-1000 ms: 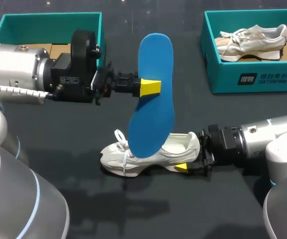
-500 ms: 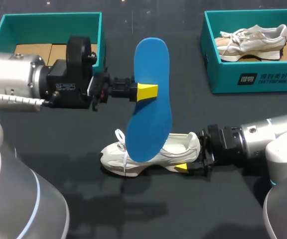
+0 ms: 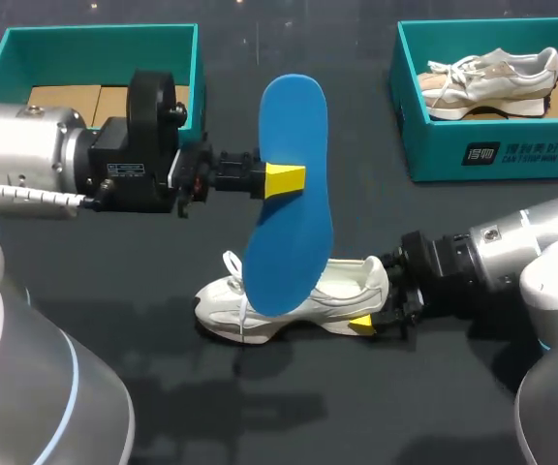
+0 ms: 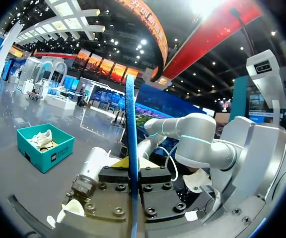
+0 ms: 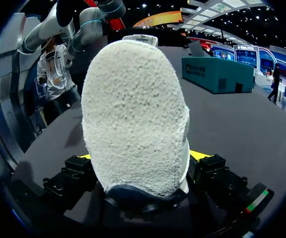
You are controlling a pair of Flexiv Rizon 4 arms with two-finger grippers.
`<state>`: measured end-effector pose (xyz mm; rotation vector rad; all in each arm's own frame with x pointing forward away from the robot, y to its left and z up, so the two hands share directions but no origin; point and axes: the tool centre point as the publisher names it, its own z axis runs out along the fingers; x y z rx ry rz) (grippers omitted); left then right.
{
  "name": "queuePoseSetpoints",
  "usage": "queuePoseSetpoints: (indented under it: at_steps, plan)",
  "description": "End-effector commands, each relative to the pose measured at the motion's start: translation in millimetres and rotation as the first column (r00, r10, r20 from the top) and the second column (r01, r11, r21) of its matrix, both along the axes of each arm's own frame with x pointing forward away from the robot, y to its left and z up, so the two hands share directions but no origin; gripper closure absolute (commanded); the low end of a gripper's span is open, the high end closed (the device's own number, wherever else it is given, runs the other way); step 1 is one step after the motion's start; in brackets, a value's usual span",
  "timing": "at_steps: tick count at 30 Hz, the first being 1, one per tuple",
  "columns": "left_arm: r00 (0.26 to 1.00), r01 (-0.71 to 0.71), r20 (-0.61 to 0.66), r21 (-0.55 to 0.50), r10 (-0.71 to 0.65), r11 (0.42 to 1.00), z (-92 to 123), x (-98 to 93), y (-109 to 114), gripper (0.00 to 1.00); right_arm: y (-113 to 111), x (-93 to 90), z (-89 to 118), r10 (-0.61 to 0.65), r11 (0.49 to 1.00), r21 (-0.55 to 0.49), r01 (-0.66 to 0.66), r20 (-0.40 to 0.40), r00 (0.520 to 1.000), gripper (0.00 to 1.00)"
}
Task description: Take the shoe out of the shoebox, open the shoe tongue, remove and reinsert the insole, then place the shoe into the shoebox
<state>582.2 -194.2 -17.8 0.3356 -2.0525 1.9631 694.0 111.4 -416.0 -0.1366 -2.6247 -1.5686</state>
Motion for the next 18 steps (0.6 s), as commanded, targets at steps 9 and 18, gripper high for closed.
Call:
queuePoseSetpoints:
  at_steps: [9,18]
  plan:
    - [1.0,0.0,0.0,-0.002,0.0,1.0,-1,-0.3,-1,1.0,-28,-1.5,43,-0.013,0.905,-0.424,-0.021,-0.075,0.997,0.0]
    - [1.0,0.0,0.0,-0.002,0.0,1.0,-1,-0.3,-1,1.0,-33,-6.5,75,-0.029,0.703,-0.707,-0.074,-0.133,0.991,0.0]
